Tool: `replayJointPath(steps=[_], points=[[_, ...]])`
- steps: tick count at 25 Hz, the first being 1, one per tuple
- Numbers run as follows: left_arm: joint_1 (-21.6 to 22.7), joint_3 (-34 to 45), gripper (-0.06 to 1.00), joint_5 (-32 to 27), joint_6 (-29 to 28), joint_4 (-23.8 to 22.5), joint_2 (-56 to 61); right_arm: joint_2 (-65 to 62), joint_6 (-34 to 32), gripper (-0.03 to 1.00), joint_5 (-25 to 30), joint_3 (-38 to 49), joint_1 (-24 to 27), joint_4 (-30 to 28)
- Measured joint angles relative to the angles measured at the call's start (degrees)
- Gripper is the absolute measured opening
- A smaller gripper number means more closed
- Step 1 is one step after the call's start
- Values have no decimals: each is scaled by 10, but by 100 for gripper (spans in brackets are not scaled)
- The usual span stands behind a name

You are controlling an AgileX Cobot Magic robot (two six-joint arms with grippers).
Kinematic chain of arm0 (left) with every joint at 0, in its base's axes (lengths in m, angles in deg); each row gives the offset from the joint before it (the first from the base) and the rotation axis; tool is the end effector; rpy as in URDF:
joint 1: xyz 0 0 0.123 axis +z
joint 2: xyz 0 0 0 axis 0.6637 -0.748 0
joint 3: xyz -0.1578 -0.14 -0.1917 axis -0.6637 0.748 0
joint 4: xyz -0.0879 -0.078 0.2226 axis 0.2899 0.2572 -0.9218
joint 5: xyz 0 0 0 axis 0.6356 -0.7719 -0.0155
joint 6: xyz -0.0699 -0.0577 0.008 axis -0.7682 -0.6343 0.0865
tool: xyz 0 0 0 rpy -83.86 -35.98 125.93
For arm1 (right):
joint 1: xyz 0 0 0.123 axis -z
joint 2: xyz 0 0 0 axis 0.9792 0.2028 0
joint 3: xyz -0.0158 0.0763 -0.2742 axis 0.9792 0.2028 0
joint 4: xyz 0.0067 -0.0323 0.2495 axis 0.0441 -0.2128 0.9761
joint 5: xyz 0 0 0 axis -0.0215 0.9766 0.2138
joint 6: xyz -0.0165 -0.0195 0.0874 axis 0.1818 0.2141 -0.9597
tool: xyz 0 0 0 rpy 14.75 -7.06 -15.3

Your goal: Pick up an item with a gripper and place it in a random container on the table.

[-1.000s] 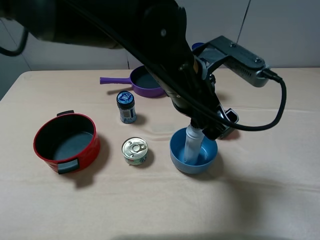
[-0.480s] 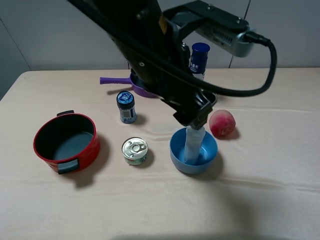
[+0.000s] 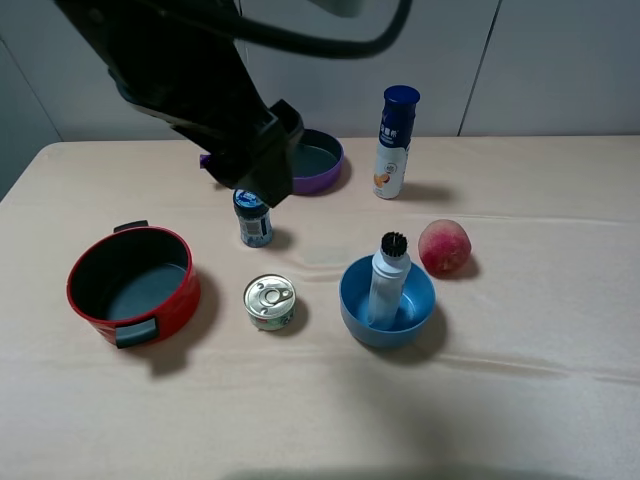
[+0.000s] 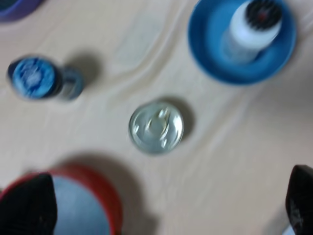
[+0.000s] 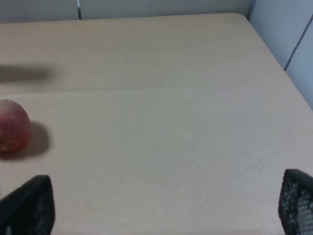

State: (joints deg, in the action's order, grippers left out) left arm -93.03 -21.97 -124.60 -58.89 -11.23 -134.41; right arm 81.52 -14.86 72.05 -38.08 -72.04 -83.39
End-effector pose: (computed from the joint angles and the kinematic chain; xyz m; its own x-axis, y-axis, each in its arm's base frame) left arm 0.1992 -0.2298 0.3521 -0.5483 0.6890 -0.4740 0.7343 0.6679 0.1214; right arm -0.0053 -0.0043 0.2797 -0.4238 0.0207 -0.9055 0.1464 0.9882 -0.0460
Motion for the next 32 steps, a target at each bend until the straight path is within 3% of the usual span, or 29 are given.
replayJointPath(steps=[3,9,16,27,32], points=[[10,0,94,-46,-1,-4,17,0,0,69,0,0,0,0],[16,23,94,-50,-2,-22,74,0,0,69,0,0,0,0],[16,143,94,-50,-11,-27,195,0,0,69,0,0,0,0],[16,315,94,-50,-104,-43,361,0,0,69,0,0,0,0],[42,387,94,-50,-106,-44,432,0,0,69,0,0,0,0]])
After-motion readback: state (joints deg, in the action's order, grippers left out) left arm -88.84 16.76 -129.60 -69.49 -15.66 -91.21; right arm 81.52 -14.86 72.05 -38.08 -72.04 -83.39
